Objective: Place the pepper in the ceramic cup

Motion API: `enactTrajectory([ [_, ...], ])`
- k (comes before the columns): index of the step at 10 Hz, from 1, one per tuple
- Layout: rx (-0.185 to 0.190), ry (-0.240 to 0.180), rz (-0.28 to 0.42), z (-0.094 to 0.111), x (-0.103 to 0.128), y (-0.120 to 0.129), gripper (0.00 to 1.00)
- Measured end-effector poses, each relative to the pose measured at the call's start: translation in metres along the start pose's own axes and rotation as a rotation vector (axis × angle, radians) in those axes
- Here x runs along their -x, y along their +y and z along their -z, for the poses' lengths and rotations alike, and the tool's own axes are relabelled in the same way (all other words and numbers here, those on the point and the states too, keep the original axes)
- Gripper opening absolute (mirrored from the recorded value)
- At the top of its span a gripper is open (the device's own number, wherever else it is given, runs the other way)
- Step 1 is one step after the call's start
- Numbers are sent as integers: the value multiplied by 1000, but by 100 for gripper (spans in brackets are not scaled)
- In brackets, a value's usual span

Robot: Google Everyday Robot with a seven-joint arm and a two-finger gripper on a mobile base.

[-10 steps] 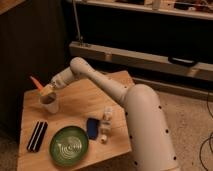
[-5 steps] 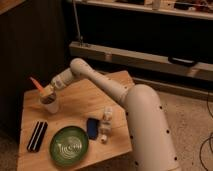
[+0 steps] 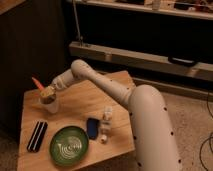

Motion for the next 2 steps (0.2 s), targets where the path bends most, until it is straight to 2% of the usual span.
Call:
enactTrajectory([
  [2,21,-11,-27,0,-1,1,80],
])
